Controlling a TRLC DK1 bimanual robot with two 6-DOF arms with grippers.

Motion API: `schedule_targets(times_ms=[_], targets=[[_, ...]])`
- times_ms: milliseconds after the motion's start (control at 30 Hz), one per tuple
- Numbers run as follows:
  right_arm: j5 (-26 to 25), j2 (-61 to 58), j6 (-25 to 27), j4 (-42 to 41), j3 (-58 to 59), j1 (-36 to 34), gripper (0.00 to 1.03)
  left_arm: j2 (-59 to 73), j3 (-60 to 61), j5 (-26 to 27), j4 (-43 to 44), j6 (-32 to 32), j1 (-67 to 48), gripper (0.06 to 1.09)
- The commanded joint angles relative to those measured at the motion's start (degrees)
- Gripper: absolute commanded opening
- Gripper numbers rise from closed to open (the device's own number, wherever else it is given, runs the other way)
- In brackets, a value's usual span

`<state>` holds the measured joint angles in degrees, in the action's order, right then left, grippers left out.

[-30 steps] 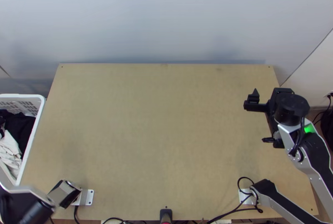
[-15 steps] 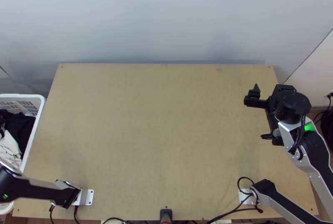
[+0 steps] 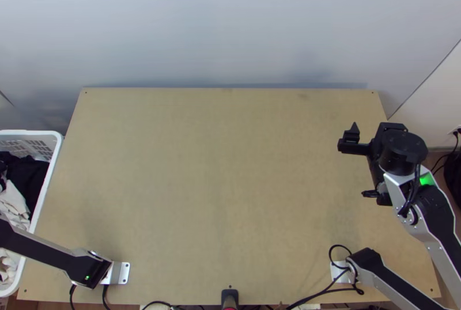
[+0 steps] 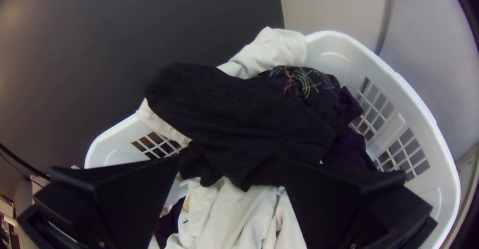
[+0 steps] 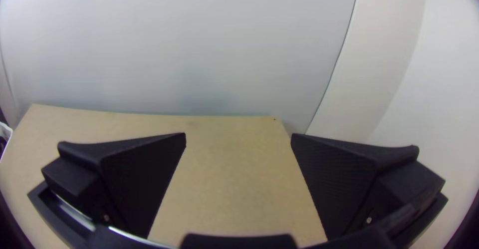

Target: Fold the t-shirt

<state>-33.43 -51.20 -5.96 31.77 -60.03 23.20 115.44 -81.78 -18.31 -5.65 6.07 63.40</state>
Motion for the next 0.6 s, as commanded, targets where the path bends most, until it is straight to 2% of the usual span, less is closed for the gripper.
schedule_targets(times_ms=[0,500,567], targets=[[-0.5,0.1,0.9,0.6,0.4,-0.5,0.98,8.9,-6.7,-1.6,-0.2,1.0,0.3,1.03],[-0.8,0.1,1.5,0.6,1.1,-2.3,0.98,14.4,-10.2,-4.2,-0.6,2.3,-0.2,1.03],[-0.8,0.1,1.5,0.6,1.3,-2.4,0.98,15.1,-11.2,-4.4,-0.7,2.7,-0.1,0.93]])
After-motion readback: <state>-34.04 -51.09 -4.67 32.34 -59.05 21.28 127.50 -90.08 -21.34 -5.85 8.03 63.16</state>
